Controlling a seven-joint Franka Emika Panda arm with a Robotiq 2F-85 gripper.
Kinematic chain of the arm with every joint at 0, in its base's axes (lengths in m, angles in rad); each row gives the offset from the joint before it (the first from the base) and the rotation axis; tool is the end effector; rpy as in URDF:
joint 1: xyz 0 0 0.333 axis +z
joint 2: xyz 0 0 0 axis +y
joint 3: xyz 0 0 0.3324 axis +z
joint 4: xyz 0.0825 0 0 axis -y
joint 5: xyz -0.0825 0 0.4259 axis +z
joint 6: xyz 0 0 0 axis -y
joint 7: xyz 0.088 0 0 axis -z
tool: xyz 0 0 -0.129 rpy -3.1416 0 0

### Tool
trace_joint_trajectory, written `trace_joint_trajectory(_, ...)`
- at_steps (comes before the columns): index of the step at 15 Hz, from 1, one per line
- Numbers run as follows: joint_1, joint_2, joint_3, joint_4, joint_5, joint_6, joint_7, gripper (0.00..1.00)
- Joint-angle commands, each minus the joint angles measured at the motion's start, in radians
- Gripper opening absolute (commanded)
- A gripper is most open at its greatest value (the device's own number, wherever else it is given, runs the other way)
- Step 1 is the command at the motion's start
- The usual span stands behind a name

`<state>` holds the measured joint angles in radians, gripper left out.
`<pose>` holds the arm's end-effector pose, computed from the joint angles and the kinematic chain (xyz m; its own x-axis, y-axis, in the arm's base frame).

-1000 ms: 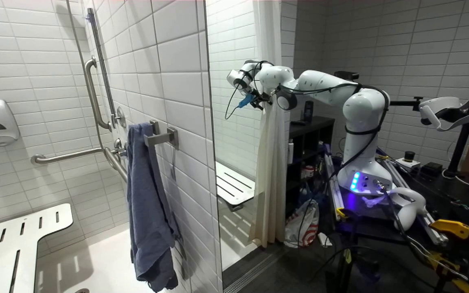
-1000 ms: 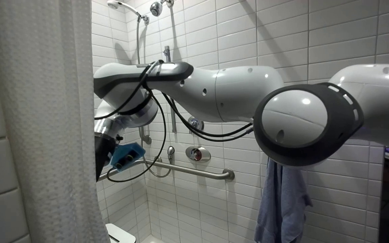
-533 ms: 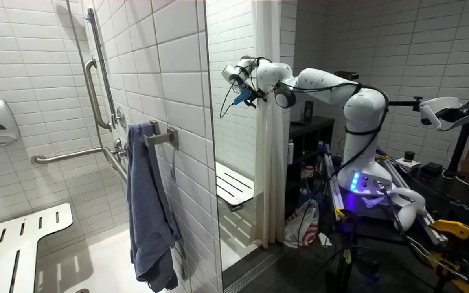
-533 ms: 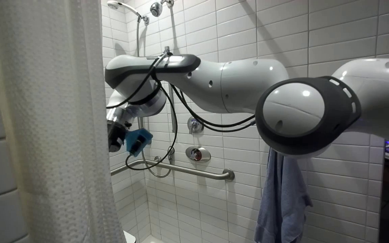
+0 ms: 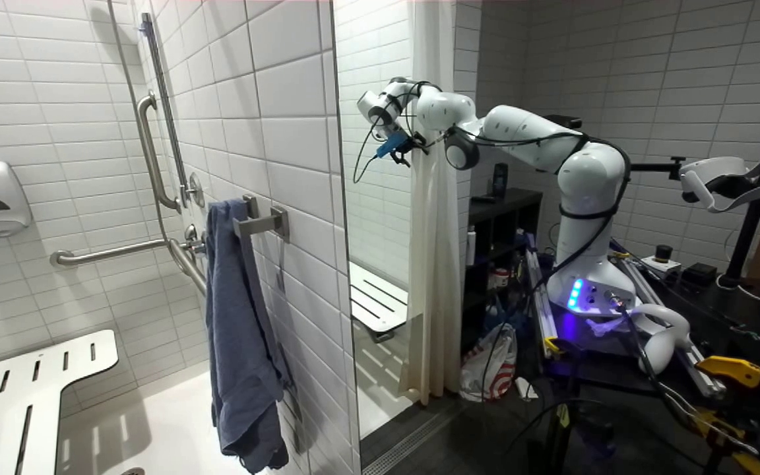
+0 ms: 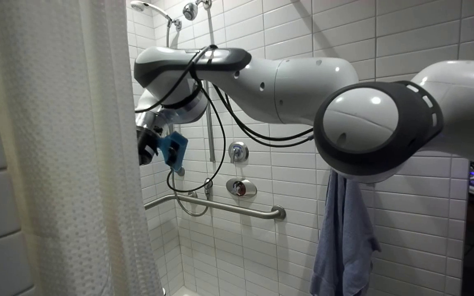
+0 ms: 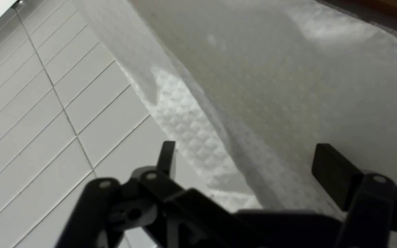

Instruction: Open the shower curtain

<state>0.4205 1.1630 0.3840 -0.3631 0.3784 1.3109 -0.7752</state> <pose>0.6641 0.4766 0.3951 0.2275 0.8980 0.3766 0.8262 0.0267 -0.5628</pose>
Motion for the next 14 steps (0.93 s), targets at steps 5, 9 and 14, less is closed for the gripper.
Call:
trace_joint_trajectory(5, -0.006, -0.06, -0.008, -0.008, -0.027, -0.009, 0.132, 1.0)
trace_joint_trajectory(9, -0.021, -0.07, -0.003, -0.007, -0.021, -0.006, 0.146, 1.0)
trace_joint_trajectory(14, -0.025, -0.055, 0.008, -0.012, -0.01, -0.003, 0.126, 1.0)
